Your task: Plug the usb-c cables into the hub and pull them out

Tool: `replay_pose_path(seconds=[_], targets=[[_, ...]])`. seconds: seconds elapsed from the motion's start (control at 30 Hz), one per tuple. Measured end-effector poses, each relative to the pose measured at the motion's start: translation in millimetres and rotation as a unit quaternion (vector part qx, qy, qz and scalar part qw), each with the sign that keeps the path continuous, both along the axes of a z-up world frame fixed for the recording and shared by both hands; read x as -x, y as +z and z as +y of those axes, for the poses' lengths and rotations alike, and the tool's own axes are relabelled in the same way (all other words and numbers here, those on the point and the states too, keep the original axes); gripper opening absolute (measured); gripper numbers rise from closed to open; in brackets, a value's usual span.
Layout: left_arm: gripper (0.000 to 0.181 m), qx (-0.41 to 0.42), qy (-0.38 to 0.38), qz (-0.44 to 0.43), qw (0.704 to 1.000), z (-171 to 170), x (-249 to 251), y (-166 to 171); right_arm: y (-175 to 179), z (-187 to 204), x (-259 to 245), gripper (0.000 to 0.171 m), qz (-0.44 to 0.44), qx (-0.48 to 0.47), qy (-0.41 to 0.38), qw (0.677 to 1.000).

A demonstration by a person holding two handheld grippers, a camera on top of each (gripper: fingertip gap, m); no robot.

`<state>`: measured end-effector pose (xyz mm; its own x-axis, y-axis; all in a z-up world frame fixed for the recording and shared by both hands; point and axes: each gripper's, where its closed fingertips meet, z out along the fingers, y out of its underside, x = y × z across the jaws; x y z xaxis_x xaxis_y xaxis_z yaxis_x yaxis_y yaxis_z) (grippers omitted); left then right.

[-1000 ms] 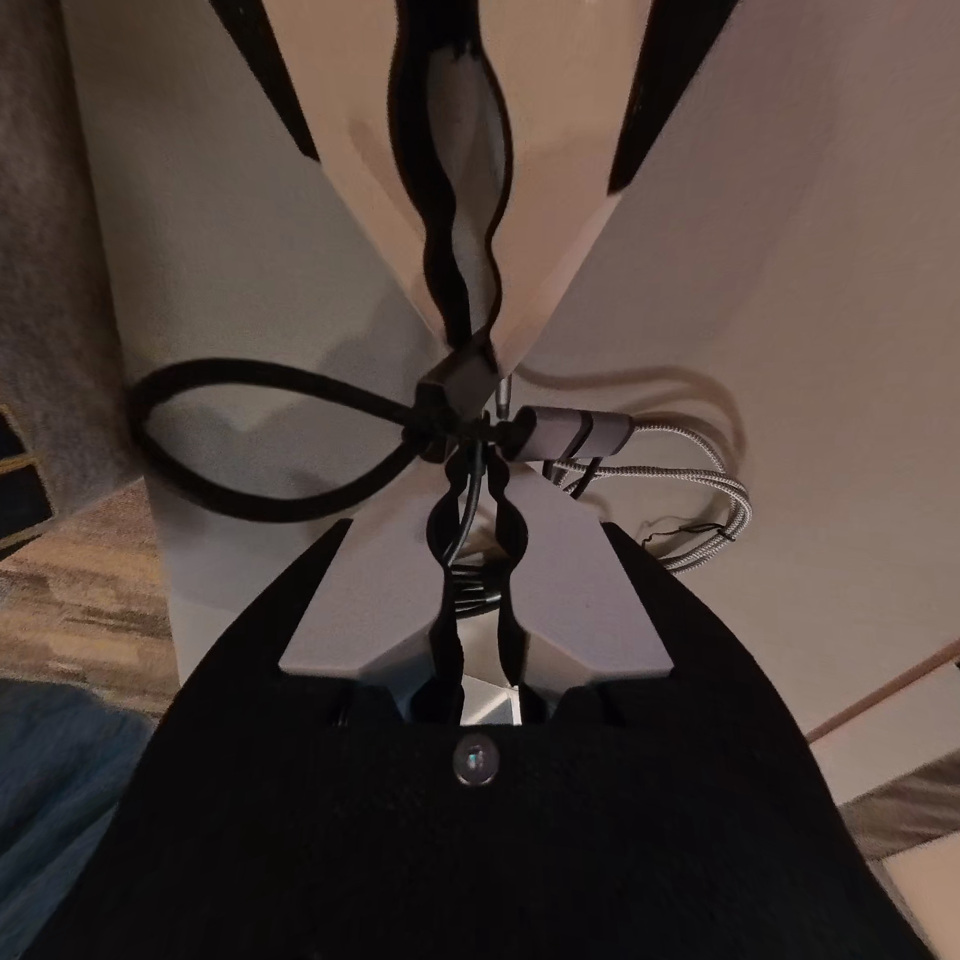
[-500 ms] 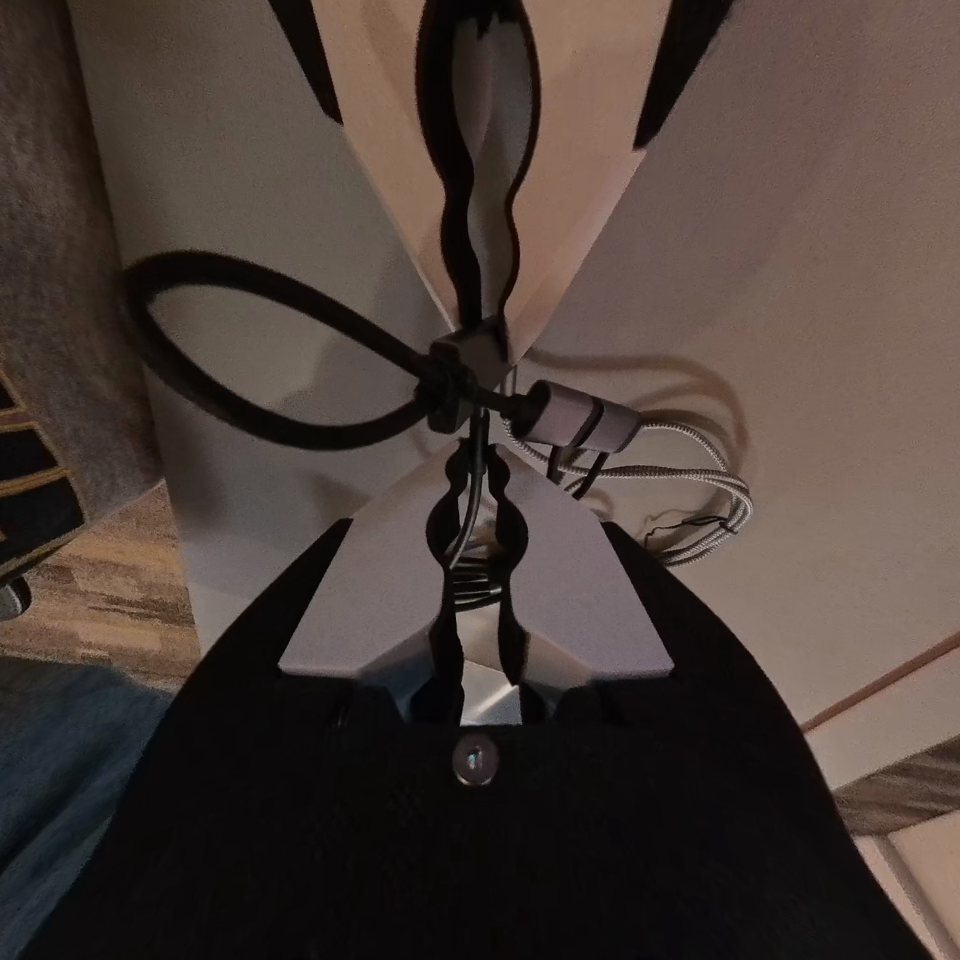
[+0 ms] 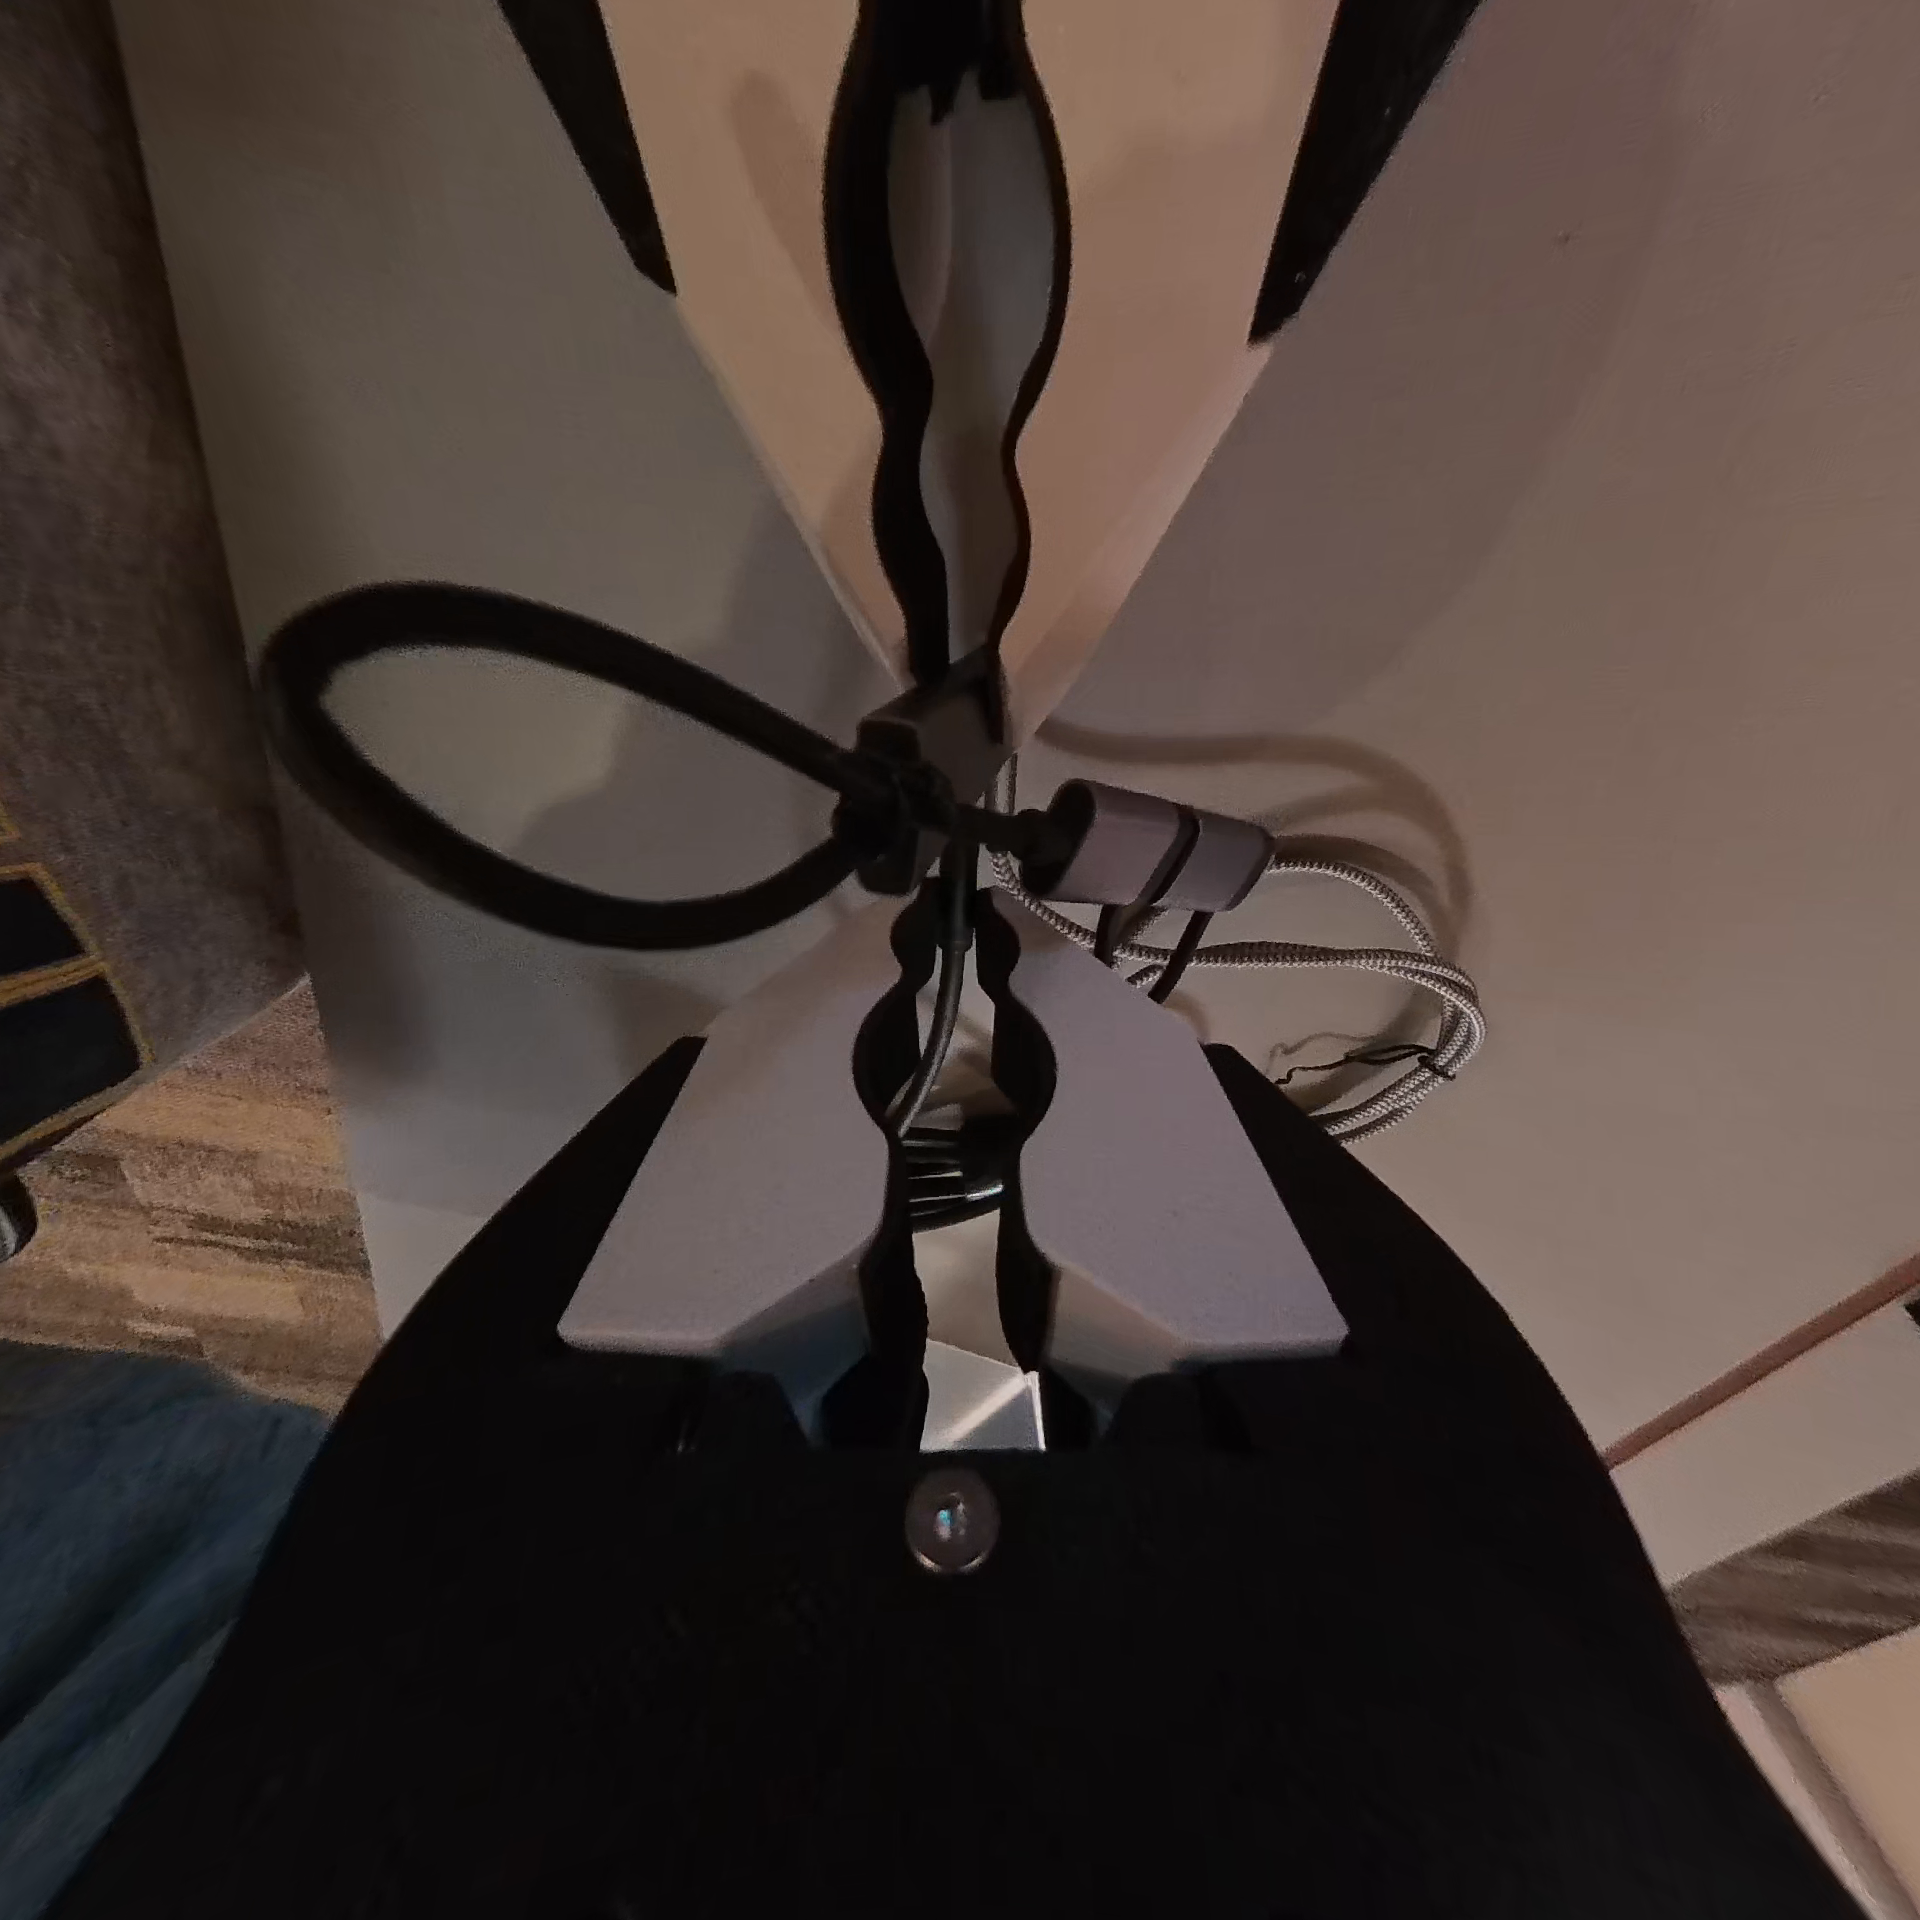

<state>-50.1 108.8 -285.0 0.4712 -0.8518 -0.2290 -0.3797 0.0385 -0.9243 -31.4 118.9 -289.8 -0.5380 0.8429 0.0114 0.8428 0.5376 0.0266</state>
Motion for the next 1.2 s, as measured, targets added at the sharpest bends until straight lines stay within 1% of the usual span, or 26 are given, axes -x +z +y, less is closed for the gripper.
replay_pose_path(seconds=[0.03, 0.47, 0.97, 1.2], targets=[[0.006, 0.002, 0.001, -0.001, 1.000, 0.3, 0.1, 0.0, 0.3, 0.4, 0.0, 0.004, 0.001, 0.000, -0.001, 1.000], [0.006, 0.040, 0.017, -0.011, 0.999, 4.2, 0.3, 0.1, 3.0, 5.1, 0.4, 0.004, -0.003, -0.021, 0.005, 1.000], [0.006, 0.039, 0.009, -0.018, 0.999, 4.4, 1.2, -0.1, -2.9, 6.4, 1.1, 0.004, -0.021, -0.017, 0.002, 1.000], [0.006, 0.034, 0.000, -0.016, 0.999, 2.6, 3.5, -0.3, -2.2, 4.6, 3.3, 0.005, -0.015, -0.010, 0.002, 1.000]])
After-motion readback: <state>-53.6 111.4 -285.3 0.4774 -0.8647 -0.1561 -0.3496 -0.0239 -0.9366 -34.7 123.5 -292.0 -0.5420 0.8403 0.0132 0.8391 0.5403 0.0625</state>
